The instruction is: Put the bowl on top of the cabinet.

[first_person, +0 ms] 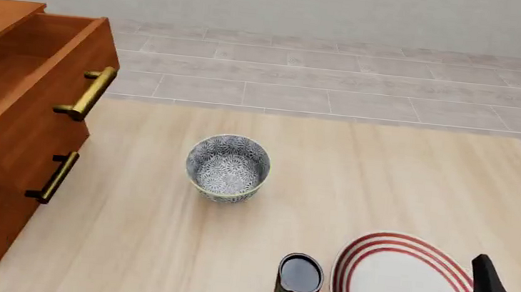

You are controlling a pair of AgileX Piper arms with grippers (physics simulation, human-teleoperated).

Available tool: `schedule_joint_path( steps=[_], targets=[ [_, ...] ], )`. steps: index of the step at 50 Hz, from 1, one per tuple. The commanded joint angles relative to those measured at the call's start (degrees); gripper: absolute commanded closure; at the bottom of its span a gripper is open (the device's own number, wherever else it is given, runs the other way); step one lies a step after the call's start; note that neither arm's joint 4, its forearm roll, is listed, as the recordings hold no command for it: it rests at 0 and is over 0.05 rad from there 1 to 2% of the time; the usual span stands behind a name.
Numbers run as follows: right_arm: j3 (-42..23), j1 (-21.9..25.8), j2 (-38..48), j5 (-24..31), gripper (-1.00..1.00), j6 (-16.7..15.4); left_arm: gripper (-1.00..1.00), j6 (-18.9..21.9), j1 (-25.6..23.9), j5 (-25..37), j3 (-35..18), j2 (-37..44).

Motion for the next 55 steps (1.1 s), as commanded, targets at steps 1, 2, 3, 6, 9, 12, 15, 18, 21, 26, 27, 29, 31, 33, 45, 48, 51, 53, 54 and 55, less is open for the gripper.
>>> schedule_joint_path(
  steps=[1,2,3,6,9,12,15,18,21,26,27,29,31,33,45,48,51,53,54,55],
  targets=[
    [0.14,-0.02,0.00,-0.20,-1.00,0.21,-1.00,2.04,-10.05,-0.31,-8.56,10.90],
    [0.34,-0.01,0.00,-0.42,-1.00,0.16,-1.00,0.89,-9.69,-0.21,-9.02,12.04],
    [0.35,-0.01,0.00,-0.42,-1.00,0.16,-1.00,0.89,-9.69,-0.21,-9.03,12.05],
    [0.65,0.00,0.00,-0.71,-1.00,0.11,-1.00,-0.46,-11.58,-1.10,-9.72,15.56],
    [0.85,0.08,0.00,-0.90,-1.00,-0.06,-1.00,-0.42,-12.40,-2.46,-10.26,18.52],
    [0.91,0.12,0.00,-0.92,-1.00,-0.15,-1.00,-1.44,-13.82,-3.21,-11.49,22.28],
    [0.92,0.14,0.00,-0.92,-1.00,-0.27,-1.00,-2.04,-14.42,-3.75,-12.22,24.40],
    [0.93,0.09,0.00,-0.90,-1.00,-0.37,-1.00,-2.84,-15.26,-4.73,-12.49,26.94],
    [0.93,0.11,0.00,-0.85,-1.00,-0.35,-1.00,-2.91,-15.49,-5.44,-12.51,28.10],
    [0.93,0.26,0.00,-0.74,-1.00,-0.47,-1.00,-7.52,-14.45,-6.52,-12.42,32.41],
    [0.93,0.29,0.00,-0.70,-1.00,-0.47,-1.00,-8.31,-14.10,-6.77,-12.57,33.69],
    [0.93,0.31,0.00,-0.68,-1.00,-0.49,-1.00,-7.44,-13.76,-7.41,-12.66,34.50],
    [0.93,0.25,0.00,-0.70,-1.00,-0.46,-1.00,-6.98,-13.68,-7.97,-12.77,36.12],
    [0.93,0.20,0.00,-0.71,-1.00,-0.43,-1.00,-6.90,-13.47,-8.61,-12.69,37.60],
    [0.93,0.25,0.00,-0.74,-1.00,-0.55,-1.00,-6.77,-10.84,-11.14,-11.47,41.62],
    [0.93,0.26,0.00,-0.75,-1.00,-0.59,-1.00,-6.99,-10.55,-11.78,-11.00,42.74],
    [0.93,0.26,0.00,-0.78,-1.00,-0.64,-1.00,-7.23,-10.11,-12.20,-10.72,43.74],
    [0.93,0.27,0.00,-0.79,-1.00,-0.64,-1.00,-7.14,-9.75,-12.41,-10.55,43.99],
    [0.93,0.25,0.00,-0.79,-1.00,-0.66,-1.00,-7.06,-9.55,-12.68,-10.30,44.10],
    [0.93,0.26,0.00,-0.79,-1.00,-0.65,-1.00,-7.24,-9.49,-12.71,-10.27,44.28]
  ],
)
